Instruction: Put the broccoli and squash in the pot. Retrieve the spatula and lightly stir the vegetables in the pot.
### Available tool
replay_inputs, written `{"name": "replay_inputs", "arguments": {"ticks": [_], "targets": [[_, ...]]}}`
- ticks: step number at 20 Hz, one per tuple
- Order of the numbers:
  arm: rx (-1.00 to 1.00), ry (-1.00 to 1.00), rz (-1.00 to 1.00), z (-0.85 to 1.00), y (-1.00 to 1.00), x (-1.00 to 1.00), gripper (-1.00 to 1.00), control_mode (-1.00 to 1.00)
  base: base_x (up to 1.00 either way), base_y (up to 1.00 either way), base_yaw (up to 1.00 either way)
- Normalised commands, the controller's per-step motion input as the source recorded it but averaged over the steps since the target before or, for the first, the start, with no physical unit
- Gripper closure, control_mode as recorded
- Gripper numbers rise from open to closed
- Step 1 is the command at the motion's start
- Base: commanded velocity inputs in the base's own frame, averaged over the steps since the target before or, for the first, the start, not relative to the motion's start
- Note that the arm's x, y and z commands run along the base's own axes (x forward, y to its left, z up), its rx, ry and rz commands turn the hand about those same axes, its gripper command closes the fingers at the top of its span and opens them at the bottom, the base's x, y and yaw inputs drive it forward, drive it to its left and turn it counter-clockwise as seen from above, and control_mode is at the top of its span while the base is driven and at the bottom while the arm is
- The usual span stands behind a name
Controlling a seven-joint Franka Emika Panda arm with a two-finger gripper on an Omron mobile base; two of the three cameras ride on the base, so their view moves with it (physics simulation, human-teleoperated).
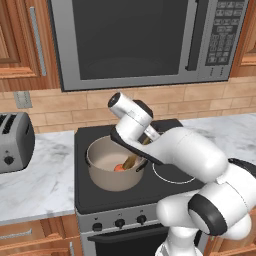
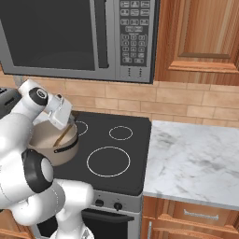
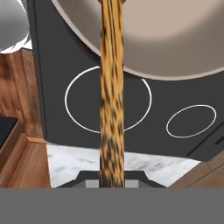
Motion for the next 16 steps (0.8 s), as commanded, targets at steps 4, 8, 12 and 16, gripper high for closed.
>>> {"name": "replay_inputs", "arguments": {"ticks": [4, 8, 12, 16], "targets": [[-0.01, 0.00, 0.00, -0.20, 0.16, 0.08, 1.00, -1.00, 0.00, 0.00, 0.00], [-0.01, 0.00, 0.00, -0.13, 0.19, 0.10, 1.00, -1.00, 0.00, 0.00, 0.00], [-0.01, 0.00, 0.00, -0.11, 0.17, 0.13, 1.00, -1.00, 0.00, 0.00, 0.00], [0.00, 0.00, 0.00, 0.00, 0.15, 0.23, 1.00, -1.00, 0.00, 0.00, 0.00]]}}
